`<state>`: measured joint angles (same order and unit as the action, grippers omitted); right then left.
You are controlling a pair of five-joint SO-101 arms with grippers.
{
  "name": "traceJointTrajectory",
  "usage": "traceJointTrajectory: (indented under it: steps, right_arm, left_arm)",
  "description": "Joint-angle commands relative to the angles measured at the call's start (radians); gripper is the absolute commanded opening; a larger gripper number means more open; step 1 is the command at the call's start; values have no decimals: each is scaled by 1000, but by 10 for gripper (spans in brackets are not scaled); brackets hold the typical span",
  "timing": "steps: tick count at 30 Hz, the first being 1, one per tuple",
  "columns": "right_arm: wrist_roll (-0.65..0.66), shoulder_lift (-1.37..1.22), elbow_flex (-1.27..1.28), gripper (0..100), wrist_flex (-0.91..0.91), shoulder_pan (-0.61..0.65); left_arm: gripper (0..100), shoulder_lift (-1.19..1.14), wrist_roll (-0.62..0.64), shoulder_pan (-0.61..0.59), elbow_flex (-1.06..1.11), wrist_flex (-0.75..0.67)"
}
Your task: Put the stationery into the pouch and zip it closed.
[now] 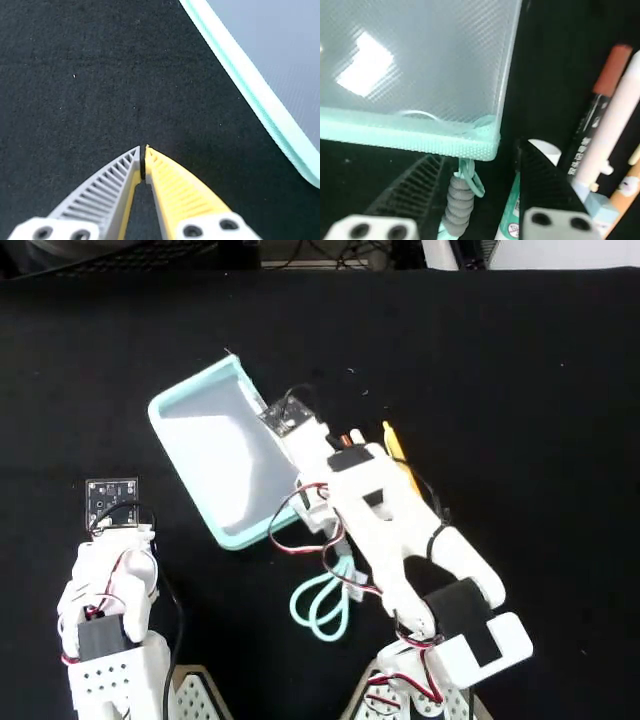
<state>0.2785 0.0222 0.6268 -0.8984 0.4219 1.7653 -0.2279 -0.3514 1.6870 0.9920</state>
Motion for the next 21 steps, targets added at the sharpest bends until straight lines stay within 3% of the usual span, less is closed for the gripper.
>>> traceJointTrajectory:
  steps: [1,10,21]
  right_arm:
    - [-6,2,-70,199,14,61]
    - [-5,-1,-27,198,-23,81]
    - [2,-4,97,196,60,78]
  left_arm:
    - [37,0,9,-4,15,-14]
    - [37,-2,9,-4,15,-12]
    - [37,-2,9,-4,15,-12]
